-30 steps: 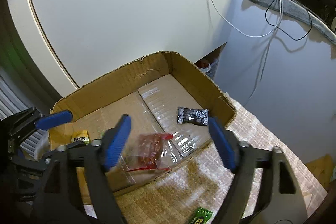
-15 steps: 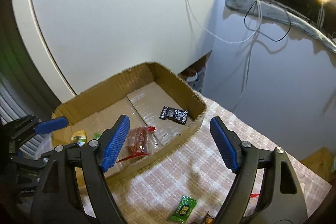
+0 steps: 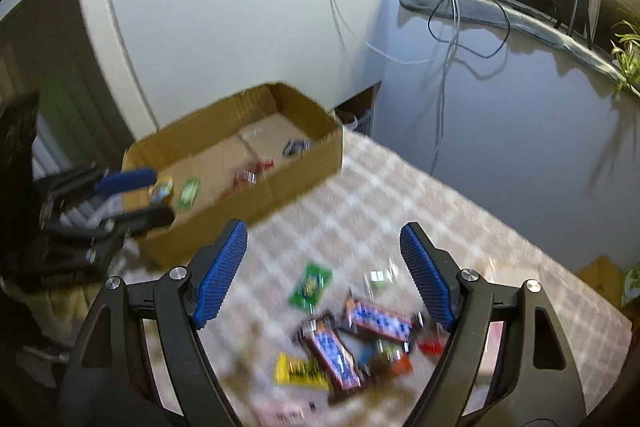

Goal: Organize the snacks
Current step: 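Grasp the Snickers bar with the right gripper while the left grasps the green candy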

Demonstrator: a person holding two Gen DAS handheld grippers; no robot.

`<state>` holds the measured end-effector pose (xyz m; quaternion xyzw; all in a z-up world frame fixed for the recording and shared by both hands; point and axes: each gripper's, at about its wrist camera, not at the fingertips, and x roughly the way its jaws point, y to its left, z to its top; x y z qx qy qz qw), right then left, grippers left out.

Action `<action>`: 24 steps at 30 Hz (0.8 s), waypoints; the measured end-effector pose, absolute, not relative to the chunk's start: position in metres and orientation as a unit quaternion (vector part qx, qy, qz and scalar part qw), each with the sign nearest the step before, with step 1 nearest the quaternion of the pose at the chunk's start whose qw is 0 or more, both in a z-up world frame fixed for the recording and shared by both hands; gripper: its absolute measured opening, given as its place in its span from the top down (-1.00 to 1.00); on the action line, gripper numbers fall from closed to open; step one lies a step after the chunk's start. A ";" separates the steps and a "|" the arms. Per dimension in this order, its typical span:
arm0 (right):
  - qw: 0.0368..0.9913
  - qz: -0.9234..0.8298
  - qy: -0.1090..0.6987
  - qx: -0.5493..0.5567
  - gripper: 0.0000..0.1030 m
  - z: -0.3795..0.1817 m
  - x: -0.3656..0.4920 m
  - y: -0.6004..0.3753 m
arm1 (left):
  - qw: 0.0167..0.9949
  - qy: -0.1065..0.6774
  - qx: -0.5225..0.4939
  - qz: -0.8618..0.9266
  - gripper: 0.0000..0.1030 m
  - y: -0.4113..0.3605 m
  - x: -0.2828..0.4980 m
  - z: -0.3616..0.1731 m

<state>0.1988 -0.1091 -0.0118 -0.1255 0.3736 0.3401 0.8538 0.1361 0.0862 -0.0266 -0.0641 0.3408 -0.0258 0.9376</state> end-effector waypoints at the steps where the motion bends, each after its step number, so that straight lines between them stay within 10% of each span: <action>1: 0.853 0.340 0.375 -0.129 -0.58 -0.014 0.193 -0.115 | 0.937 0.341 -0.063 -0.031 -0.03 0.081 0.136 -0.027; 11: 0.822 0.362 0.408 -0.164 -0.55 -0.051 0.165 -0.153 | 0.925 0.371 -0.048 -0.071 0.21 0.030 0.147 -0.047; 24: 0.782 0.397 0.449 -0.173 0.02 -0.092 0.181 -0.143 | 0.893 0.438 -0.056 -0.089 0.50 0.005 0.192 -0.081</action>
